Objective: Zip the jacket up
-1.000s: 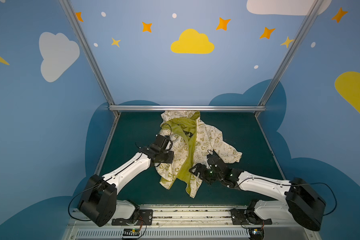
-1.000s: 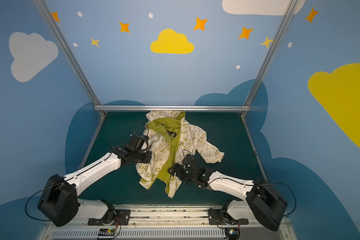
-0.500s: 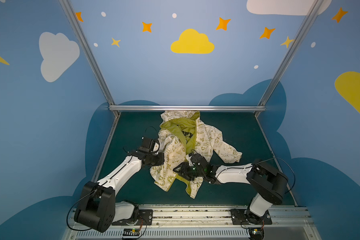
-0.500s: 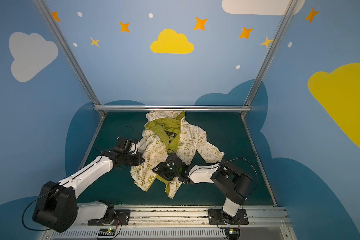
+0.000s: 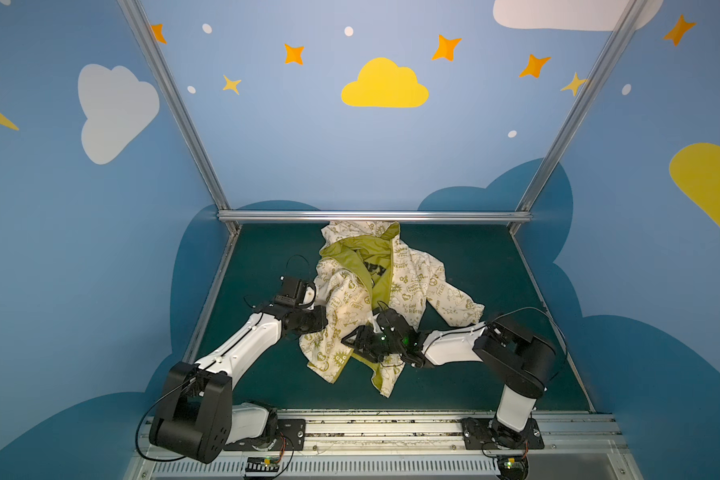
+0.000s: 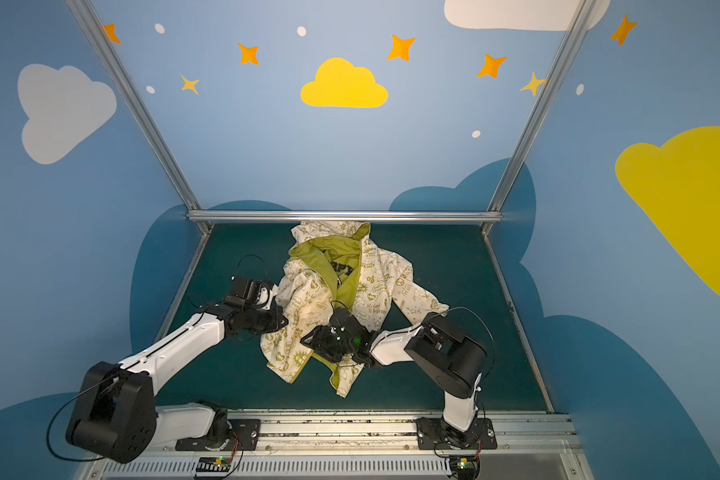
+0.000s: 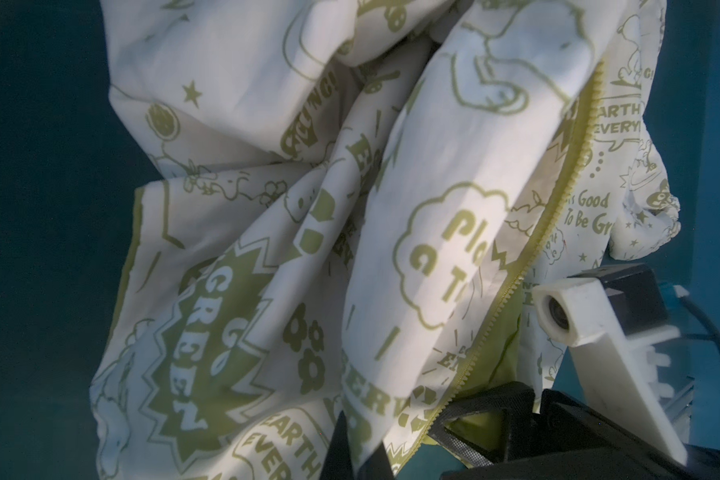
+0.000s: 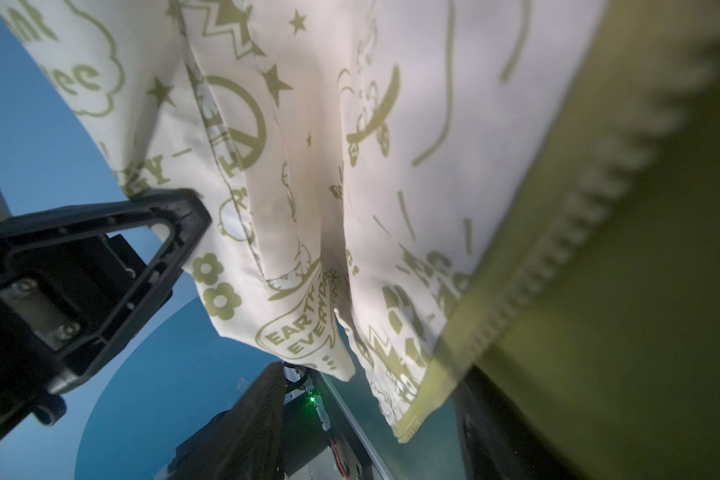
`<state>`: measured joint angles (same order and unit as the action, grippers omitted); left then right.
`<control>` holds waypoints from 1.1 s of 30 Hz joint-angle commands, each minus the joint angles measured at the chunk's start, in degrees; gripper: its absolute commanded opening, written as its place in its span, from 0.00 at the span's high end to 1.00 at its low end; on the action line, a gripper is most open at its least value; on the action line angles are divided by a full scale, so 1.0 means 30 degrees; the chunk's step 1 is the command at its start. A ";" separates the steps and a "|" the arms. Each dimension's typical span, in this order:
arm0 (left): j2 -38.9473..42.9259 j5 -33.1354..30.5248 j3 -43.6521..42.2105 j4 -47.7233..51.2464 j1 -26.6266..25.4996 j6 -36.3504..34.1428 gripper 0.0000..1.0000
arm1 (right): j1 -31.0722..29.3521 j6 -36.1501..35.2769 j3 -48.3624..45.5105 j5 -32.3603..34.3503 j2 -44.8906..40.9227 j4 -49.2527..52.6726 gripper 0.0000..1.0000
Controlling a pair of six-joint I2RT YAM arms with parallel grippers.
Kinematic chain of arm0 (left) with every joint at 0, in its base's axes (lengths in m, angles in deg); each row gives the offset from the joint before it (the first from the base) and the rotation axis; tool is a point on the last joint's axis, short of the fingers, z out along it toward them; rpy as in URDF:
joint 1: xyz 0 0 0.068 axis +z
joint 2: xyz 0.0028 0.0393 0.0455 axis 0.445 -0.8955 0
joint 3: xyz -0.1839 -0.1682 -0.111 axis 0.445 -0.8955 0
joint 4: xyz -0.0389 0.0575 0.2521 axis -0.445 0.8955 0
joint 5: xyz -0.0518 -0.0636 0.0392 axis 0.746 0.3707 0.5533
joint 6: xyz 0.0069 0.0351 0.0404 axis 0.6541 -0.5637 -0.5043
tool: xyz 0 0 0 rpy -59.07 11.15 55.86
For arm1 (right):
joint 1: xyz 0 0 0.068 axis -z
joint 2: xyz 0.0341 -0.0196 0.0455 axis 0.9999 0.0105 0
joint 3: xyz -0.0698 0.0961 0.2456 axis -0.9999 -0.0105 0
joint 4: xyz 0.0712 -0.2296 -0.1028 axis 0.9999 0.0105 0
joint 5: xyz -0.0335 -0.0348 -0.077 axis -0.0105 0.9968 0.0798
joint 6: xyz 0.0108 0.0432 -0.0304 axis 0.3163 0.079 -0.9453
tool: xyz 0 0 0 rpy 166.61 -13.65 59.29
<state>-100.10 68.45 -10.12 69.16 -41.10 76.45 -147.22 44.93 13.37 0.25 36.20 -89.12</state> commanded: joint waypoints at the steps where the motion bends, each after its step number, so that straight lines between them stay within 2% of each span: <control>1: -0.0266 0.0271 -0.0086 0.0113 0.0203 0.0139 0.94 | -0.0032 -0.0184 0.0303 -0.0609 0.0545 -0.2118 0.35; 8: -0.0624 0.0594 -0.0103 0.0013 0.0519 0.0346 0.93 | -0.0627 0.0091 0.0059 -0.1123 0.1070 -0.4263 0.38; 16: -0.0594 0.0928 -0.0004 0.0024 0.0791 0.0478 0.91 | -0.1516 0.0835 0.0168 -0.1111 0.1892 -0.4264 0.52; 18: -0.0513 0.0957 0.0023 0.0137 0.0853 0.0403 0.90 | -0.1482 0.1196 0.0050 -0.1040 0.2195 -0.4284 0.63; 20: -0.0375 0.0989 0.0021 0.0275 0.0904 0.0357 0.86 | -0.1489 0.1590 -0.0058 -0.1079 0.2533 -0.4794 0.78; 21: -0.0260 0.1073 0.0022 0.0297 0.0923 0.0374 0.82 | -0.1454 0.1699 -0.0104 -0.1109 0.2575 -0.4936 0.88; 22: -0.0085 0.1235 0.0015 0.0320 0.0953 0.0307 0.74 | -0.1468 0.1749 -0.0211 -0.1058 0.2474 -0.5053 1.00; 25: 0.0818 0.1922 0.0399 0.0893 0.0968 0.0194 0.51 | -0.1315 0.1292 -0.0231 -0.1002 0.1285 -0.4189 1.00; 26: 0.1380 0.1933 0.0583 0.1242 0.0967 0.0405 0.46 | -0.1239 0.0966 -0.0119 -0.1039 0.0647 -0.3498 1.00; 28: 0.2726 0.1961 0.0898 0.1739 0.0974 0.1303 0.41 | -0.0976 0.0343 0.0090 -0.1050 -0.0586 -0.2495 1.00; 33: 0.6579 0.3937 0.0666 0.0617 0.0969 0.4711 0.25 | -0.0032 -0.0744 0.1071 -0.1793 -0.2558 -0.0276 1.00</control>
<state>-84.56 75.77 -9.36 71.90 -38.43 84.01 -148.77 45.74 13.81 -3.66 31.28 -94.06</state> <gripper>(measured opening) 0.739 0.048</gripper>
